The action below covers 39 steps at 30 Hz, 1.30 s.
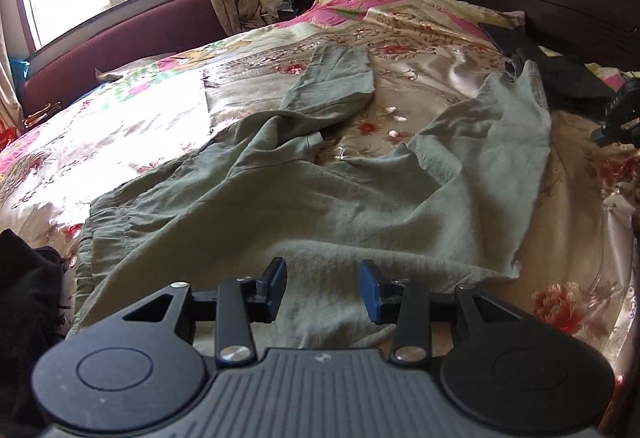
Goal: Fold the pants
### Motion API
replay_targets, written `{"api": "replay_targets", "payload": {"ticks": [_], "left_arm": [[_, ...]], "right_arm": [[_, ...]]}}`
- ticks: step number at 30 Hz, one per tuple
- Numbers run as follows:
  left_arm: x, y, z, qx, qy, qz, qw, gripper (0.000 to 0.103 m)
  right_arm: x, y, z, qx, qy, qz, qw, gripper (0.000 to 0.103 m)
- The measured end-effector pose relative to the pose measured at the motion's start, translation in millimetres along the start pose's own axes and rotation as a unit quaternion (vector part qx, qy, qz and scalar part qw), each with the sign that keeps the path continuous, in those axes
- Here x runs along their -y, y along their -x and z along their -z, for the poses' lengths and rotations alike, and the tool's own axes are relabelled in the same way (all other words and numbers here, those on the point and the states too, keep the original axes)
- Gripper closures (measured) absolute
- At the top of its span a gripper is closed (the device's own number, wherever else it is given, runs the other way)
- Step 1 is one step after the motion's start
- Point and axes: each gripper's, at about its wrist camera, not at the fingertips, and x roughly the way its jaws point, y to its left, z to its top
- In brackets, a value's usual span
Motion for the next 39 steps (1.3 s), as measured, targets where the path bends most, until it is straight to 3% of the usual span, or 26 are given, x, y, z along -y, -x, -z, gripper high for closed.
{"api": "replay_targets", "payload": {"ticks": [2, 6, 8, 9, 10, 11, 12, 13, 15, 19, 23, 26, 28, 31, 35, 37, 39], "left_arm": [[0, 4, 6, -0.013, 0.002, -0.001, 0.9999, 0.048], [1, 10, 14, -0.030, 0.002, -0.018, 0.9994, 0.047], [2, 10, 13, -0.035, 0.005, -0.021, 0.9991, 0.047], [2, 9, 13, -0.036, 0.007, -0.022, 0.9991, 0.047], [3, 9, 12, -0.036, 0.009, -0.023, 0.9990, 0.047], [4, 9, 10, -0.036, 0.011, -0.023, 0.9990, 0.046], [4, 9, 9, -0.034, 0.011, -0.024, 0.9990, 0.046], [4, 9, 8, -0.032, 0.010, -0.025, 0.9991, 0.046], [3, 9, 6, -0.027, 0.007, -0.025, 0.9993, 0.044], [-7, 5, 10, -0.028, 0.007, -0.033, 0.9991, 0.043], [-18, -1, 17, -0.035, 0.026, -0.043, 0.9981, 0.042], [-22, -3, 23, -0.043, 0.025, -0.041, 0.9979, 0.037], [-23, -6, 27, -0.051, 0.018, -0.038, 0.9979, 0.037], [-26, 6, 27, -0.040, 0.009, -0.036, 0.9985, 0.037], [-42, 27, 21, -0.014, 0.010, -0.042, 0.9990, 0.037], [-56, 33, 15, 0.000, 0.010, -0.047, 0.9988, 0.036], [-68, 34, 7, 0.011, 0.007, -0.055, 0.9984, 0.035]], "right_arm": [[0, -4, -1, -0.010, -0.025, -0.030, 0.999, 0.081], [-32, -13, -12, 0.032, 0.001, -0.051, 0.998, 0.060], [-54, -22, -21, 0.048, 0.023, -0.055, 0.997, 0.033], [-65, -28, -24, 0.056, 0.037, -0.047, 0.997, 0.029], [-74, -34, -27, 0.064, 0.047, -0.040, 0.996, 0.030], [-81, -42, -29, 0.076, 0.057, -0.031, 0.995, 0.048], [-83, -48, -31, 0.082, 0.060, -0.031, 0.994, 0.068], [-81, -54, -33, 0.069, 0.051, -0.040, 0.995, 0.101], [-66, -54, -37, 0.040, 0.006, -0.066, 0.997, 0.101], [-30, -22, -32, 0.074, 0.007, -0.047, 0.996, 0.102], [9, -13, -28, 0.066, 0.002, 0.011, 0.998, 0.101], [25, -10, -23, 0.047, 0.025, 0.035, 0.998, 0.100], [27, -6, -23, 0.044, 0.030, 0.045, 0.998, 0.096], [23, 15, -19, 0.062, 0.033, 0.068, 0.995, 0.081], [8, 44, -5, 0.111, 0.100, 0.103, 0.983, 0.078], [-10, 53, 1, 0.122, 0.139, 0.091, 0.979, 0.078], [-40, 51, 3, 0.107, 0.188, 0.052, 0.975, 0.076]]}}
